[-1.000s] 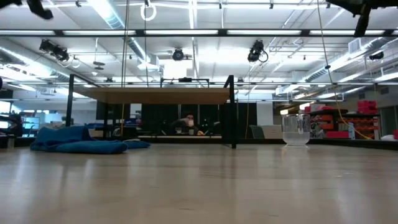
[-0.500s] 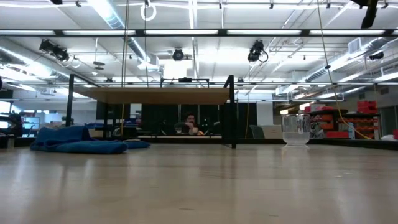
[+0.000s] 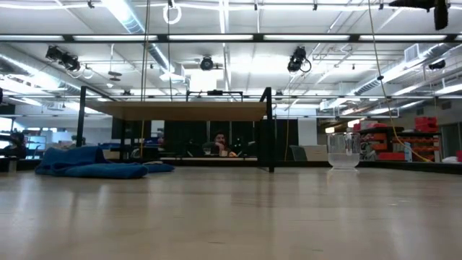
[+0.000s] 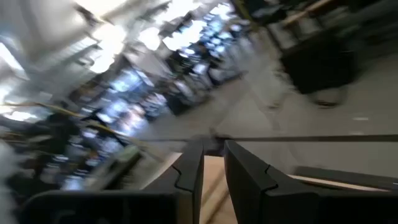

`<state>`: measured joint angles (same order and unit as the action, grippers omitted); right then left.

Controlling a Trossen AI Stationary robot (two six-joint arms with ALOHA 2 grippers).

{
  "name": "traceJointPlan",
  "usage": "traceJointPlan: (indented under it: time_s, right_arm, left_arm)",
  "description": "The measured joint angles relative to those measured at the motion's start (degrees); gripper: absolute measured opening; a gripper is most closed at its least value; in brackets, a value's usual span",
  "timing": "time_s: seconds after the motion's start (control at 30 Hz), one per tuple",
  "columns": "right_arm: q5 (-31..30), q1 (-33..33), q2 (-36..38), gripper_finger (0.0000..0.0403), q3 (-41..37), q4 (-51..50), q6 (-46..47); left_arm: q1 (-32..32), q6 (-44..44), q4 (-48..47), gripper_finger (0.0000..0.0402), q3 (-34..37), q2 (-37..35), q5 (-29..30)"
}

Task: Stack small to large cups/mugs on shelf
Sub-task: Move the transparent mug to the middle of the table

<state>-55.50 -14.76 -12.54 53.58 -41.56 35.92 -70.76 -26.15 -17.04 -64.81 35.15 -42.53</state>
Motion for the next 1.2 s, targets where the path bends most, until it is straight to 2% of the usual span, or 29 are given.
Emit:
traceJointPlan:
  time_s: [0.2, 0.33, 0.37, 0.5, 0.67, 0.87, 1.2]
  right_arm:
    - [-1.67, 0.02, -15.82, 0.0071, 17.02, -26.59, 14.06]
    - [-0.27, 0.02, -26.17, 0.0071, 26.99, -47.2, 28.45]
    - [0.76, 0.05, -28.23, 0.0071, 28.65, -49.12, 31.04]
    - [4.58, 2.22, -32.5, 0.0071, 31.95, -47.16, 27.7]
    - [9.33, 10.49, -34.93, 0.0071, 32.5, -47.88, 25.59]
    - [22.21, 23.66, -39.74, 0.0071, 31.35, -48.44, 19.47]
    - [45.74, 49.77, -57.01, 0.0071, 30.97, -46.59, -3.67]
  left_arm:
    - [0.0, 11.24, -21.71, 0.0052, -9.34, 2.82, 4.02]
    - [0.02, 13.78, -30.0, 0.0051, -10.74, 3.56, 6.81]
    - [0.02, 13.97, -31.5, 0.0051, -10.74, 3.82, 7.34]
    - [0.0, 16.21, -35.87, 0.0055, -10.74, 4.56, 9.25]
    - [0.04, 18.24, -36.98, 0.0056, -10.74, 5.83, 9.34]
    - [1.03, 19.85, -36.98, 0.0051, -10.72, 6.17, 9.34]
    - [1.64, 20.61, -36.91, 0.0063, -10.72, 6.11, 9.34]
